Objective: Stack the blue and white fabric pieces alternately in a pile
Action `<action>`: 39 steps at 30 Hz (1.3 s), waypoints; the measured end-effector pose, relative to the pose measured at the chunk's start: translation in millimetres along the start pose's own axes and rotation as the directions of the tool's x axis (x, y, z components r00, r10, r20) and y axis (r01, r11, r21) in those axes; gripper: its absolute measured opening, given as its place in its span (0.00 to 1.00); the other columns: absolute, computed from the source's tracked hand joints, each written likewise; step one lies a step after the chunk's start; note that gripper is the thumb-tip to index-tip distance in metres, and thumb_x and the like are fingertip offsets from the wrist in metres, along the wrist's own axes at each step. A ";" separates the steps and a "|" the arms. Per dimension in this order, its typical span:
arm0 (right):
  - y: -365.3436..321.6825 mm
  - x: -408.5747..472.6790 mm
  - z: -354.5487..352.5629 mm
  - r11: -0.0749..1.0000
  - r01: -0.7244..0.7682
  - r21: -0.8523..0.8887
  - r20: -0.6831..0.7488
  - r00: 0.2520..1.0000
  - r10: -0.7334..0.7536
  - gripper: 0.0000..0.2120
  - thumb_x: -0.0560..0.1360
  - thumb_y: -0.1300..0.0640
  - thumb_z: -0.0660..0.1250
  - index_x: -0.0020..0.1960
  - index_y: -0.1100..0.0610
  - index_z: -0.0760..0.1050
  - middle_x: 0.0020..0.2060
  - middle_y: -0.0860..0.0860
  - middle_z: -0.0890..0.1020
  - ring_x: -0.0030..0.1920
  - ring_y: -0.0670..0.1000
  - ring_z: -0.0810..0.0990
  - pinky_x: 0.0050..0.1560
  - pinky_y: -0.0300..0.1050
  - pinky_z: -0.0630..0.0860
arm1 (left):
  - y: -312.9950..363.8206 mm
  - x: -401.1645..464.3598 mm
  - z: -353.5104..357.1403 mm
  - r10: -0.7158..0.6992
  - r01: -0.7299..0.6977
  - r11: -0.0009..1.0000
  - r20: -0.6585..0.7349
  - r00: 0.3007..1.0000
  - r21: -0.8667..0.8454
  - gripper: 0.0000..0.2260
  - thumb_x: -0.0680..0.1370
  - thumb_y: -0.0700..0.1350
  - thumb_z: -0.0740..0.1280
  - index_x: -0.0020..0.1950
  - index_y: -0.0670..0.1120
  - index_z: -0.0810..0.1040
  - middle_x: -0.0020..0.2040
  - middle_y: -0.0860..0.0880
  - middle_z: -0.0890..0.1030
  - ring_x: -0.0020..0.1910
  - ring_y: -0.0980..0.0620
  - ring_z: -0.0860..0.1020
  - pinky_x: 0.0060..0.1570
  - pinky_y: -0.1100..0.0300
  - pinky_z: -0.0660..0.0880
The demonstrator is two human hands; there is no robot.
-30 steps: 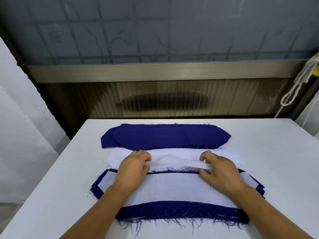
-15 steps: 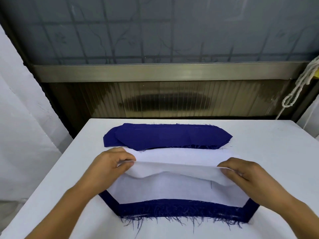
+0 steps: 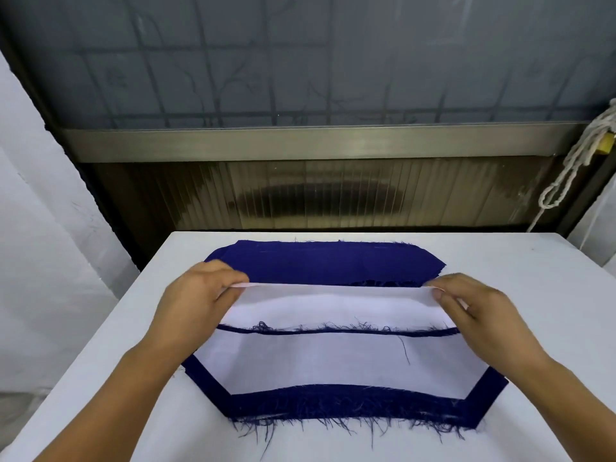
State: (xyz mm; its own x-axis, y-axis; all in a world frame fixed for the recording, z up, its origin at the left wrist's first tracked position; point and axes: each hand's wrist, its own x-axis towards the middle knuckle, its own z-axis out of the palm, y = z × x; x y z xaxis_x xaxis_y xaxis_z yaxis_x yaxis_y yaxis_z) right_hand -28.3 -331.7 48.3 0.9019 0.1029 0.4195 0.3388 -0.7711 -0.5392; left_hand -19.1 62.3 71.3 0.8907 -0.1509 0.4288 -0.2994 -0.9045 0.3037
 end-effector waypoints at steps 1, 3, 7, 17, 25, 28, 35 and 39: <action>1.8 -3.9 -1.2 0.992 0.106 -0.070 -0.065 0.992 -0.111 0.12 0.82 0.54 0.59 0.54 0.50 0.81 0.51 0.41 0.82 0.52 0.41 0.78 0.54 0.34 0.71 | 0.2 -5.6 0.7 0.059 -0.056 0.998 -0.092 0.994 0.029 0.08 0.76 0.38 0.70 0.52 0.48 0.85 0.50 0.52 0.82 0.49 0.52 0.78 0.49 0.56 0.77; 11.7 -20.3 1.1 0.946 0.272 -0.175 -0.093 0.952 -0.291 0.16 0.80 0.55 0.56 0.57 0.58 0.82 0.56 0.48 0.82 0.58 0.47 0.77 0.60 0.42 0.71 | -3.7 -26.9 9.6 0.174 -0.160 0.983 -0.180 0.968 0.089 0.08 0.77 0.41 0.67 0.51 0.46 0.85 0.52 0.51 0.82 0.51 0.51 0.78 0.51 0.58 0.75; 28.2 -63.5 20.1 0.917 0.346 -0.201 0.034 0.937 -0.346 0.24 0.83 0.48 0.50 0.55 0.58 0.83 0.59 0.50 0.81 0.61 0.48 0.75 0.63 0.44 0.69 | -18.6 -77.6 44.0 0.296 -0.293 0.955 -0.090 0.951 0.043 0.22 0.82 0.53 0.54 0.50 0.44 0.86 0.56 0.49 0.82 0.55 0.50 0.79 0.59 0.64 0.69; 39.2 -79.3 32.6 0.921 0.325 -0.215 0.035 0.945 -0.326 0.25 0.83 0.45 0.51 0.55 0.57 0.83 0.59 0.48 0.81 0.60 0.47 0.76 0.62 0.42 0.70 | -18.2 -91.0 56.1 0.291 -0.290 0.957 0.058 0.955 -0.027 0.29 0.84 0.57 0.46 0.54 0.46 0.85 0.58 0.53 0.82 0.57 0.55 0.79 0.63 0.71 0.65; 43.8 -83.2 29.8 0.933 0.305 -0.192 0.052 0.952 -0.300 0.24 0.83 0.45 0.51 0.56 0.56 0.83 0.60 0.48 0.80 0.60 0.47 0.77 0.61 0.43 0.71 | -24.4 -92.3 60.3 0.338 -0.337 0.941 0.043 0.940 -0.020 0.27 0.84 0.56 0.48 0.54 0.46 0.85 0.59 0.54 0.81 0.56 0.56 0.80 0.60 0.66 0.71; 41.1 -82.7 25.5 0.942 0.290 -0.169 0.069 0.957 -0.282 0.23 0.81 0.43 0.54 0.55 0.55 0.83 0.60 0.47 0.80 0.60 0.47 0.77 0.60 0.45 0.72 | -24.5 -91.9 61.6 0.360 -0.360 0.933 0.042 0.932 -0.011 0.27 0.84 0.54 0.47 0.53 0.46 0.85 0.57 0.53 0.82 0.55 0.54 0.81 0.58 0.63 0.72; 38.0 -79.9 16.0 0.967 0.244 -0.078 0.029 0.970 -0.243 0.26 0.81 0.40 0.54 0.47 0.54 0.85 0.55 0.44 0.82 0.57 0.42 0.76 0.58 0.38 0.71 | -21.6 -88.3 51.3 0.250 -0.238 0.965 0.109 0.962 -0.113 0.19 0.77 0.64 0.61 0.47 0.52 0.84 0.56 0.62 0.80 0.55 0.64 0.77 0.54 0.67 0.72; 14.9 -58.1 29.2 0.971 0.229 -0.070 0.001 0.973 -0.230 0.17 0.80 0.49 0.58 0.45 0.55 0.83 0.47 0.43 0.82 0.50 0.44 0.79 0.52 0.37 0.73 | 1.3 -64.2 52.5 0.258 -0.250 0.961 0.062 0.964 -0.115 0.18 0.79 0.60 0.60 0.40 0.50 0.81 0.46 0.61 0.80 0.45 0.62 0.77 0.44 0.66 0.72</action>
State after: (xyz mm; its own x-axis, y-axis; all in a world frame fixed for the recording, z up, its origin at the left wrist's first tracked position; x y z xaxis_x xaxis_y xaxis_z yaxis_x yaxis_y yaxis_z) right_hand -67.8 -330.9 -5.5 0.8003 0.2780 0.5313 0.5167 -0.7693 -0.3758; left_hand -58.7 50.0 -0.5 0.8027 -0.4034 0.4392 -0.5497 -0.7861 0.2826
